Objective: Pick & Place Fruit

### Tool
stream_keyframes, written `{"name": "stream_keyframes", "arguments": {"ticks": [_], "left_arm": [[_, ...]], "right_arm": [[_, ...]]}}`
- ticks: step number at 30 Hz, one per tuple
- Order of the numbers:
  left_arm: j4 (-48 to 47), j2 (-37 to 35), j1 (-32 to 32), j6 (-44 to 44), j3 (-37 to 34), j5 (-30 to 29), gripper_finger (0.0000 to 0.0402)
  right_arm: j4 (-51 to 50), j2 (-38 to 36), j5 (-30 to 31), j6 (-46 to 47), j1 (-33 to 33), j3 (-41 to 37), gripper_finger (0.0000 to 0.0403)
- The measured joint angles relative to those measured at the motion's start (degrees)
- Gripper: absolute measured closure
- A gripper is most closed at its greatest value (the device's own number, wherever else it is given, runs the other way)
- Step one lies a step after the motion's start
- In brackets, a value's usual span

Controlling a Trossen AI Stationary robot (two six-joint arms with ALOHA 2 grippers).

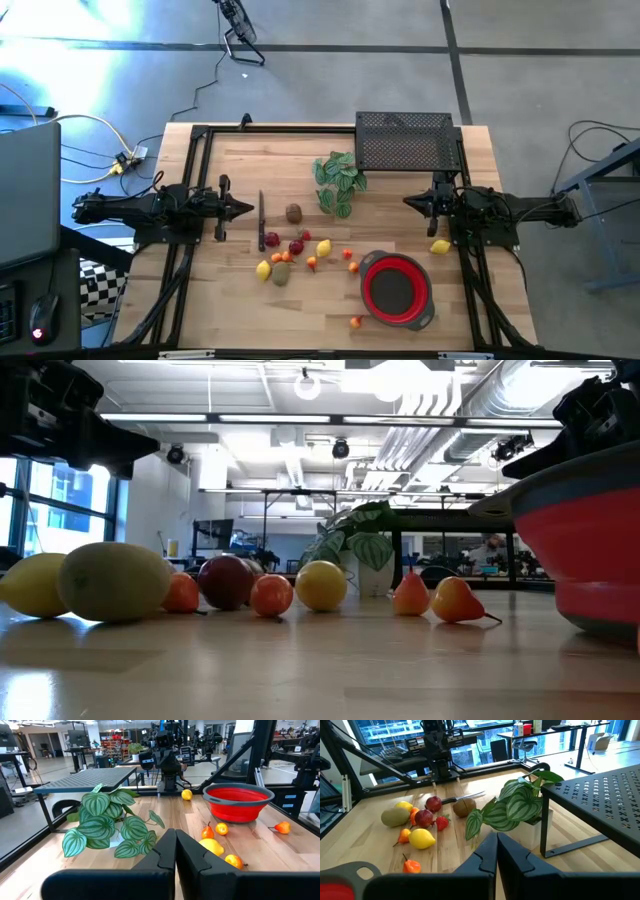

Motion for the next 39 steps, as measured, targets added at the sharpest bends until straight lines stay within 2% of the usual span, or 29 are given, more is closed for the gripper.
{"name": "stream_keyframes", "arguments": {"ticks": [39], "left_arm": [[0.2,0.0,0.0,1.4,0.0,-1.3,0.0402]], "right_arm": [[1.0,0.0,0.2,-1.9,0.0,-0.1,0.0399]]}}
